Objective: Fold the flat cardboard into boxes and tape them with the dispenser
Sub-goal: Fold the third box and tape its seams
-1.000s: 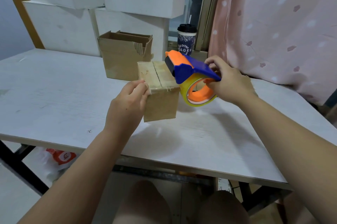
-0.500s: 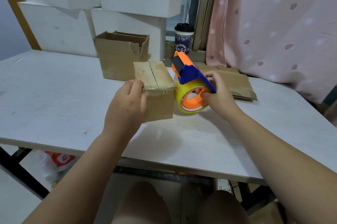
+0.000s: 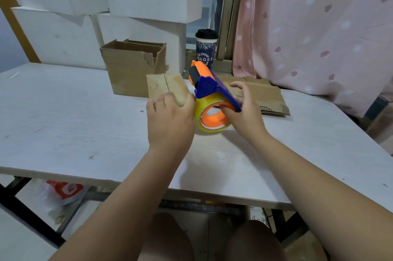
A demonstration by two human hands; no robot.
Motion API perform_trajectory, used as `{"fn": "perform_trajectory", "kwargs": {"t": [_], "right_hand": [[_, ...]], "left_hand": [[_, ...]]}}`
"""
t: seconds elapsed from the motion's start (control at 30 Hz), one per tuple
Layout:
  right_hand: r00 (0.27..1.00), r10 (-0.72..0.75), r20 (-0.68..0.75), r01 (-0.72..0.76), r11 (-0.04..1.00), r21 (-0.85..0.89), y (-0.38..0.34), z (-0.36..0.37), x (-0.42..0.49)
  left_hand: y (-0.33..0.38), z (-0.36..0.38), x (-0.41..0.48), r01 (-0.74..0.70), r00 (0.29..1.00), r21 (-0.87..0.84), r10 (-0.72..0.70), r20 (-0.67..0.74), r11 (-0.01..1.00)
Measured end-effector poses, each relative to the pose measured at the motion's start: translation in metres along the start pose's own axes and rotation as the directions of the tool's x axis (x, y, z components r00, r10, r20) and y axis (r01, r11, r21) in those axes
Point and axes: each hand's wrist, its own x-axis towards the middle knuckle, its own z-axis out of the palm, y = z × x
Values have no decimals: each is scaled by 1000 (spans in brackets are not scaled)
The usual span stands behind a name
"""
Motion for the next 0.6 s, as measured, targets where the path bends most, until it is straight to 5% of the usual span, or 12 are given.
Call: {"fn": "perform_trajectory", "kwargs": {"t": [0.2,0.6], "right_hand": [[973,-212,-88,192,962,-192,13,9,-13],[983,-50,-178,45,999,-28,10,16,-17]], "left_hand": [[8,-1,7,71,997,-35,-71,-3,997],[7,-3,9,88,996,-176,-86,16,980]]}}
